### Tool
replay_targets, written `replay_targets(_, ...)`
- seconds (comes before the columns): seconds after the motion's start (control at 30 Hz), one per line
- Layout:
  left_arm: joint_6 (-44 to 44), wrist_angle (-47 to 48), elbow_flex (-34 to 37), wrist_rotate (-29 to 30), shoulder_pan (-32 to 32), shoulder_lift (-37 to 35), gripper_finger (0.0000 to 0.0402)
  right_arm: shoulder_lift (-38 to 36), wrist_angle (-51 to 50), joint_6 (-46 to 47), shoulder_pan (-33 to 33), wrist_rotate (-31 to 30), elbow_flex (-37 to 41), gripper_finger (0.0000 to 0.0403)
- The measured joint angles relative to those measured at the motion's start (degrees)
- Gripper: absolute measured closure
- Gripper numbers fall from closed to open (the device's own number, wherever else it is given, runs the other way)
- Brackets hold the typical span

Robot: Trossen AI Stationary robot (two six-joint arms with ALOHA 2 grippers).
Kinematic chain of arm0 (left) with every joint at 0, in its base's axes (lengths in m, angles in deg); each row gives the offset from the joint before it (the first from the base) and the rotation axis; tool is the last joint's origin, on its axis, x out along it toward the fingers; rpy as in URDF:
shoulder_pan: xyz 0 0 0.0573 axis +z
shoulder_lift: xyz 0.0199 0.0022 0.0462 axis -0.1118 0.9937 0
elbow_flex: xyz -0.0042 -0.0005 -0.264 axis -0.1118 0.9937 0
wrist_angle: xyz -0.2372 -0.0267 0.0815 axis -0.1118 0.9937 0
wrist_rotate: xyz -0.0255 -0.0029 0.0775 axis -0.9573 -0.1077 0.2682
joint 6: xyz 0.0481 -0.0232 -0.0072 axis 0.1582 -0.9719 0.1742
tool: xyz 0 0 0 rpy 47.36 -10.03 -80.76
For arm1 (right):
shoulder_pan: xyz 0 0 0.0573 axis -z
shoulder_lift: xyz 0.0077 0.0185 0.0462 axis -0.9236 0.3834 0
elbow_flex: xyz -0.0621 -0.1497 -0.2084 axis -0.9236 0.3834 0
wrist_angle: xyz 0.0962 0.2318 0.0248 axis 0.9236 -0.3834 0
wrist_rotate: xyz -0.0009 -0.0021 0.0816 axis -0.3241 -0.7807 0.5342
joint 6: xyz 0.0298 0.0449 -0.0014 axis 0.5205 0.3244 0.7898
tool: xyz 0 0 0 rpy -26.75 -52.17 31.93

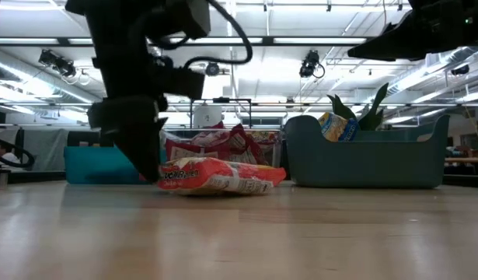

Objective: Sort Maruchan noodles
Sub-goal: Put the orange noodle pack into the blue bin

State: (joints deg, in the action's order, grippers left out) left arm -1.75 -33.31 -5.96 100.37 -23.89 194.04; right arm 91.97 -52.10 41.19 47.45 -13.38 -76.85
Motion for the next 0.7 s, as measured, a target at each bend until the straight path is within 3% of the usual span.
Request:
replay_targets(0.23,1.40,0.12,-0.05,-1.30,0.93,2.50,0.0243,0.57,0.34,-0.15,0.02,-0.07,0.00,0.0204)
replay_targets(0.63,2.34,-0.15,0.00,-1.45,0.98,2.67,0.0387,0.67,0.56,-0.17,0.00,-0.26,0.00,0.0204)
replay_targets(0.7,2.45,0.17,0.00,-1.45,0.98,2.43,0.0393,0.67,0.53,-0.17,0.02,-0.26,0.00,0.0204)
